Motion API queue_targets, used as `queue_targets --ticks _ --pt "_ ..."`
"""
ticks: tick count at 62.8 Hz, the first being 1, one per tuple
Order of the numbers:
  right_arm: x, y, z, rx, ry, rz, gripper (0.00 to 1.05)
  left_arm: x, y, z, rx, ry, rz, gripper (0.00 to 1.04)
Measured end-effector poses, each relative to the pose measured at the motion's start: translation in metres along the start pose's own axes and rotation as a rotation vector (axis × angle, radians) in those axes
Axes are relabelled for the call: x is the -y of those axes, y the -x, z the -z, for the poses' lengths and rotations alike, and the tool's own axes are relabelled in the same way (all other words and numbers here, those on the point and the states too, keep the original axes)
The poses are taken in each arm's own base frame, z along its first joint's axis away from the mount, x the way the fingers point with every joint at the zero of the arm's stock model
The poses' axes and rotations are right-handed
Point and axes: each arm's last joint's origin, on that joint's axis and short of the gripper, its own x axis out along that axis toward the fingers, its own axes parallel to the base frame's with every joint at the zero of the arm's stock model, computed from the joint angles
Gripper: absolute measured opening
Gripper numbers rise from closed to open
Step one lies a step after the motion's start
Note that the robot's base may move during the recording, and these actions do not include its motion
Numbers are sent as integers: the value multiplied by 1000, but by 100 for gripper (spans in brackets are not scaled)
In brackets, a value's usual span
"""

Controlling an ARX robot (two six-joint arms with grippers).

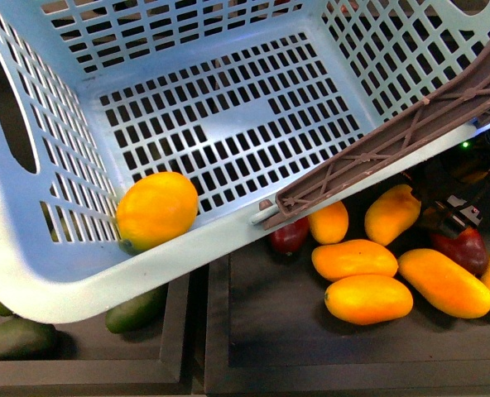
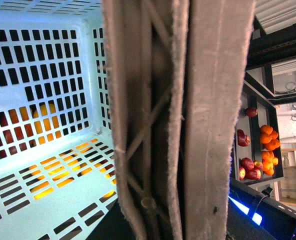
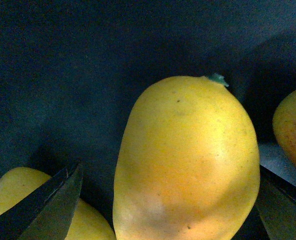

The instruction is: Pick lemon and mango into basket

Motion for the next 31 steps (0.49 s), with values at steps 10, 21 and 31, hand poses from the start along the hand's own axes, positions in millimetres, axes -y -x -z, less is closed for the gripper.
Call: queue_targets --ticks 10,21,31 --pt "-2 -3 5 -15 12 7 70 0 0 0 2 -1 -2 17" --pt "8 1 1 -6 -2 1 64 0 0 0 1 0 -1 17" --pt "33 26 -17 39 37 31 63 0 0 0 -7 1 5 17"
